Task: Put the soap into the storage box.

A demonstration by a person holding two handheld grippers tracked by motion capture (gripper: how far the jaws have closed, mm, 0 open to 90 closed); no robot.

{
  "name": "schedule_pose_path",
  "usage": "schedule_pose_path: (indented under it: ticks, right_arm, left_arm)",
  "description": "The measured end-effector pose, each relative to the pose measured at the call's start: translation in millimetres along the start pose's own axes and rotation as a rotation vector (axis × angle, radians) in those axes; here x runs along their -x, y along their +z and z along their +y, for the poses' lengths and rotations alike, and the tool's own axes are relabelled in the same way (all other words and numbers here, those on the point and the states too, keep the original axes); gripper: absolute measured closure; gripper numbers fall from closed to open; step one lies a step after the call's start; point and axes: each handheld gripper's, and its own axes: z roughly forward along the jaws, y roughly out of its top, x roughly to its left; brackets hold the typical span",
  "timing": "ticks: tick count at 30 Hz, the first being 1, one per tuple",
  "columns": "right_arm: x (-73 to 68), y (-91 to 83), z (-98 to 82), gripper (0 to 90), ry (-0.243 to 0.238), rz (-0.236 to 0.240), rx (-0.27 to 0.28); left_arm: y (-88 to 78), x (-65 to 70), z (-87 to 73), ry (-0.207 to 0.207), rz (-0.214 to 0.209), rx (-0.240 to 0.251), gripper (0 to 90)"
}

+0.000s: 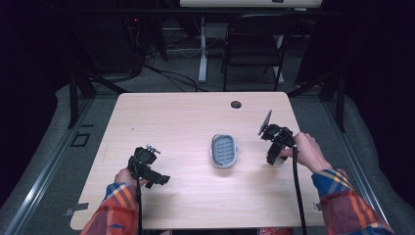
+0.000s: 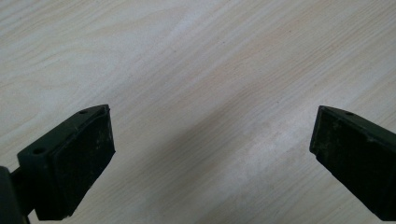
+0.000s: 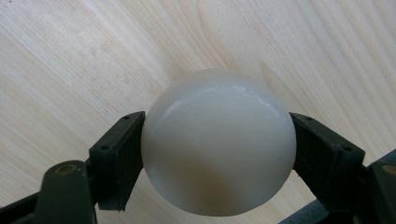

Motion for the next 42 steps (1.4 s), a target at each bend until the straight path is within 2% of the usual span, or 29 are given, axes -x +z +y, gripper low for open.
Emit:
schedule_pose_path:
  ticks: [3,9,10,11,14,15,18,19,20,27,28,30,31,42]
  right_arm:
    - [-0.5,-1.4,2.0,22.7,0.01,0.003,0.009]
    - [-1.1,-6.6,8.7,22.7,-0.015,-0.003,0.001]
    - [-2.1,-5.7,9.1,22.7,-0.006,-0.001,0.02]
    - [-1.9,-7.7,10.9,22.7,-0.015,-0.002,0.002]
    - [-3.7,-8.4,13.4,22.7,-0.008,0.0,0.018]
    - [-3.7,-10.5,15.4,22.7,-0.019,-0.002,0.004]
    - [-5.1,-12.1,18.2,22.7,-0.016,0.002,0.018]
    - [-4.4,-14.2,20.1,22.7,-0.038,-0.004,0.0]
    - [-5.8,-13.9,21.0,22.8,-0.024,-0.001,0.017]
    - [-7.7,-19.9,30.9,22.7,-0.049,-0.007,0.025]
    - [-8.9,-20.8,32.1,22.7,-0.035,0.0,0.025]
    - [-8.8,-22.5,35.9,22.7,-0.052,-0.004,0.024]
    - [-9.8,-22.7,37.2,22.7,-0.043,0.001,0.031]
    - [-13.4,-29.3,53.8,22.8,-0.069,-0.001,0.034]
  left_arm:
    - [-0.1,0.0,0.0,0.0,0.0,0.0,0.0]
    - [-0.2,-0.1,-0.1,-0.001,0.0,0.001,0.0]
    - [-0.2,-0.1,-0.1,-0.001,0.0,0.001,0.0]
    - [-0.1,-0.1,-0.1,-0.001,-0.001,0.001,0.0]
    - [-0.3,-0.1,-0.2,-0.001,0.0,0.001,0.0]
    - [-0.3,-0.1,-0.2,-0.001,0.0,0.002,0.0]
    - [-0.1,-0.1,-0.1,-0.001,-0.001,0.001,0.0]
    - [-0.2,-0.1,-0.1,-0.001,-0.001,0.001,0.0]
    - [-0.1,-0.1,-0.1,-0.001,-0.001,0.001,0.0]
    - [-0.1,-0.2,-0.1,0.0,-0.001,0.001,0.0]
    - [-0.1,-0.2,-0.1,0.0,-0.001,0.001,0.0]
    - [-0.1,-0.3,-0.1,-0.001,-0.001,0.0,0.0]
    - [-0.1,-0.3,-0.2,-0.001,-0.001,0.001,0.0]
    - [-0.1,-0.5,-0.2,0.0,-0.003,0.001,0.0]
